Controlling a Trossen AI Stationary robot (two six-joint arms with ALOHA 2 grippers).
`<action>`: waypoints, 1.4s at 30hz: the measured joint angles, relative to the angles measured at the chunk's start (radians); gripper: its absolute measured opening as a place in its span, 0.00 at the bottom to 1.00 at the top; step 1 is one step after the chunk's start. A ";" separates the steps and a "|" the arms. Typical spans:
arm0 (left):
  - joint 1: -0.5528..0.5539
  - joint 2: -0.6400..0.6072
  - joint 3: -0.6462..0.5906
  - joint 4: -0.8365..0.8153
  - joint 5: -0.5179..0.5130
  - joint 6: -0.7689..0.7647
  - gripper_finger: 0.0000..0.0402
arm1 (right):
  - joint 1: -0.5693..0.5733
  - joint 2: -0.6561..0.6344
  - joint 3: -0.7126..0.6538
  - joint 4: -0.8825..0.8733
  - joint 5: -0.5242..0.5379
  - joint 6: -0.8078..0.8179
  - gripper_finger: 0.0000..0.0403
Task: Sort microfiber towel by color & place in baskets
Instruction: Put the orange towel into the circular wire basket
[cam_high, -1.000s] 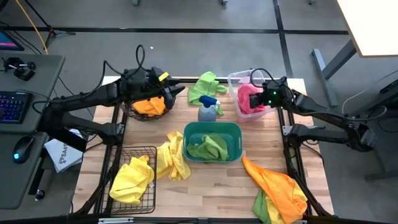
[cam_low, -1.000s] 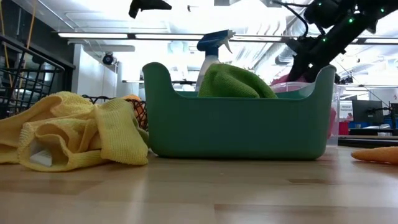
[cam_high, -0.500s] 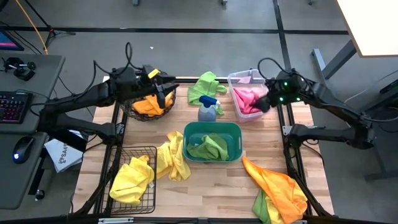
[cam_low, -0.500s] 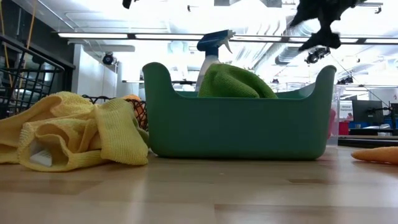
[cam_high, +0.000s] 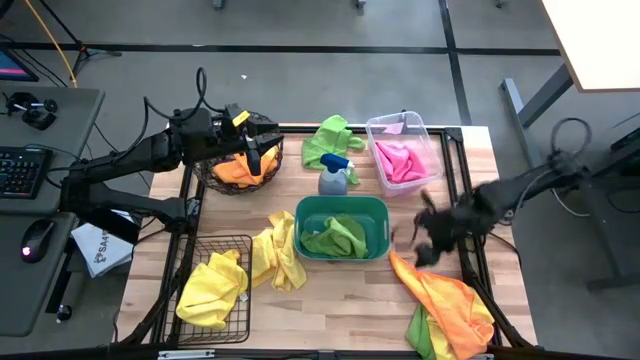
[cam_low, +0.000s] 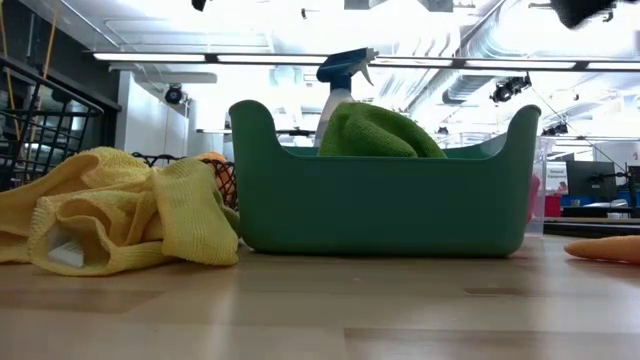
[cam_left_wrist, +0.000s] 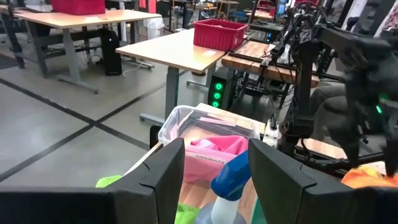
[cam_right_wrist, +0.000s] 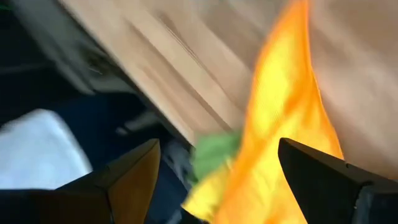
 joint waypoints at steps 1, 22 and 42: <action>0.000 0.000 0.000 0.000 0.000 0.000 0.41 | 0.050 0.031 -0.018 0.012 -0.002 0.055 0.80; 0.035 -0.022 0.000 0.107 0.028 0.060 0.41 | 0.236 0.562 -0.105 0.213 -0.063 0.229 0.70; 0.034 -0.231 0.002 0.223 0.064 0.147 0.41 | 0.022 0.391 0.638 -0.237 0.668 -0.278 0.01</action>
